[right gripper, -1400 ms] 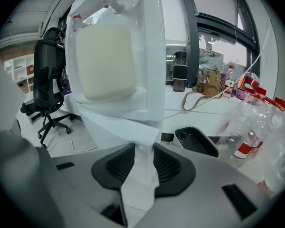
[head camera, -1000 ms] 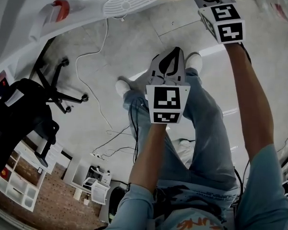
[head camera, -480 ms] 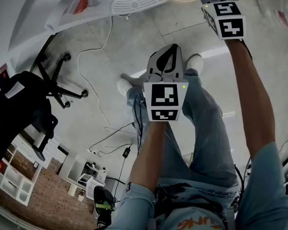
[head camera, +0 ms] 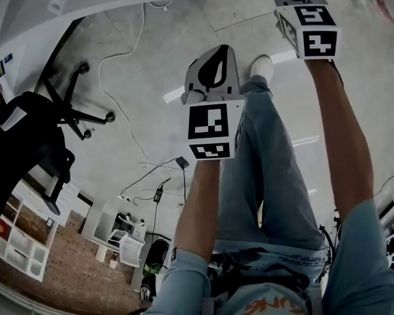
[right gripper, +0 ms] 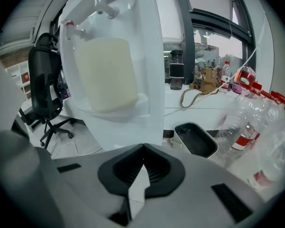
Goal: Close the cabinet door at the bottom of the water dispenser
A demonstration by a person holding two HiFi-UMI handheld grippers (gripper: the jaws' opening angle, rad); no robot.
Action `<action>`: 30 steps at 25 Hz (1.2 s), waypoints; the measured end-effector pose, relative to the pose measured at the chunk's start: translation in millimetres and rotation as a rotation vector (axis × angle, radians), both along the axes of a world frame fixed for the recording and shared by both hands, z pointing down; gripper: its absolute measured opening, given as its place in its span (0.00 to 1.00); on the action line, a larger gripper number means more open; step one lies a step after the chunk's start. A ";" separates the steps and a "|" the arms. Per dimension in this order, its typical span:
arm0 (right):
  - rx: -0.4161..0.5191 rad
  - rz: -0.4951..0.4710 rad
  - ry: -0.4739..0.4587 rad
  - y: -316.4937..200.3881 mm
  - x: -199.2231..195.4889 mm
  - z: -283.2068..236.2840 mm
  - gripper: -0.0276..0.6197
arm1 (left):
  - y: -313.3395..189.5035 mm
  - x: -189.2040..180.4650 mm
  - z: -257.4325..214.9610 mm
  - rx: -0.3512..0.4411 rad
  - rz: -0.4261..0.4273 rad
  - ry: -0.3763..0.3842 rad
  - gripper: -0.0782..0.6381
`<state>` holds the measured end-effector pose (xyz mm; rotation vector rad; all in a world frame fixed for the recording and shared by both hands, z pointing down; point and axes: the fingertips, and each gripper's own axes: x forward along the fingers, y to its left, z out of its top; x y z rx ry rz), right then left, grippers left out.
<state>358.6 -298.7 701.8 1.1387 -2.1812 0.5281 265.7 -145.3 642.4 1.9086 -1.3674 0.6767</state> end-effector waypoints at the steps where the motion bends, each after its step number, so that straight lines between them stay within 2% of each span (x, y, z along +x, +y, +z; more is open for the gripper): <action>1: -0.006 0.002 -0.007 10.2 1.3 -2.5 0.09 | 1.7 0.4 -2.0 0.005 -0.005 0.006 0.12; 7: -0.008 0.005 -0.086 56.6 2.0 -28.8 0.09 | 4.8 -1.0 -18.4 0.057 -0.040 0.030 0.12; 10: 0.000 0.026 -0.174 82.9 -8.5 -51.1 0.09 | 15.9 -8.0 -30.3 0.083 -0.037 0.026 0.12; 16: 0.045 -0.014 -0.279 114.2 -33.5 -110.6 0.09 | 26.8 -19.5 -70.7 0.155 -0.067 0.002 0.12; 26: 0.135 -0.095 -0.315 144.9 -78.0 -233.0 0.09 | 38.8 -57.9 -176.6 0.290 -0.150 -0.029 0.12; 30: 0.169 -0.109 -0.343 160.1 -91.1 -280.8 0.09 | 53.7 -75.5 -218.7 0.335 -0.150 -0.125 0.12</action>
